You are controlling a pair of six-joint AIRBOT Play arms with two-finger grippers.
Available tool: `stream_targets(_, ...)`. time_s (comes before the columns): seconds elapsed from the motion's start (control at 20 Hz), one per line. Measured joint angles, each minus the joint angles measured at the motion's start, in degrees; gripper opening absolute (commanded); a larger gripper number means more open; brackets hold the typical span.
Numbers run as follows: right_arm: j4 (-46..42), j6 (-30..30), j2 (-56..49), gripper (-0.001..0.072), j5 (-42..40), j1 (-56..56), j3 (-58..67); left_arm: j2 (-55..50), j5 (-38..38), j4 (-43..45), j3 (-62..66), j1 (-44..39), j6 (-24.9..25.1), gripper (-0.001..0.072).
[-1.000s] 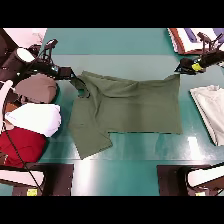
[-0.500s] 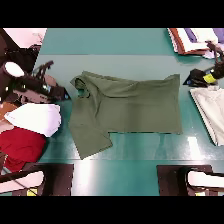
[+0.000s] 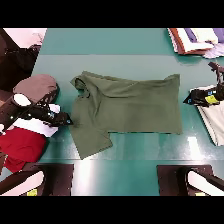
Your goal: Fold the shirts.
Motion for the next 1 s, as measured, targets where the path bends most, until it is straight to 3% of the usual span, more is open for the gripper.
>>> stream_targets(0.2, 0.15, -0.11, 2.1, 0.0368, -0.13, -0.02, -1.6, 0.42, 2.95, -1.33, -3.06, 0.11, -0.15, 0.0552)
stream_targets(0.25, 0.26, -0.13, 2.29, 0.0368, -0.13, -0.02, -1.81, 0.42, 3.82, -2.38, -3.45, 0.09, -0.15, 0.0475)
stream_targets(0.35, 1.49, -0.13, 2.58, 0.0368, -0.15, -0.02, -1.99, 0.39, 6.03, -2.97, -4.02, 0.02, -0.15, 0.0174)
stream_targets(0.45, 2.12, -0.13, 2.73, 0.0368, -0.42, -0.02, -2.14, 0.39, 7.52, -4.31, -4.26, 0.02, -0.13, 0.0127)
stream_targets(0.5, 2.38, -0.13, 2.78, 0.0368, -0.37, -0.07, -2.21, 0.39, 8.02, -5.09, -4.37, -0.02, -0.13, 0.0033)
stream_targets(0.7, 2.89, -0.15, 2.97, 0.0368, 1.38, -2.73, -4.85, 0.63, 8.28, -6.86, -3.82, 0.02, 0.33, 0.003)
stream_targets(1.0, 2.54, -2.62, 2.78, 0.037, 3.48, -15.69, -17.42, 2.8, 6.23, -7.48, 0.52, -0.02, 1.6, 0.003)
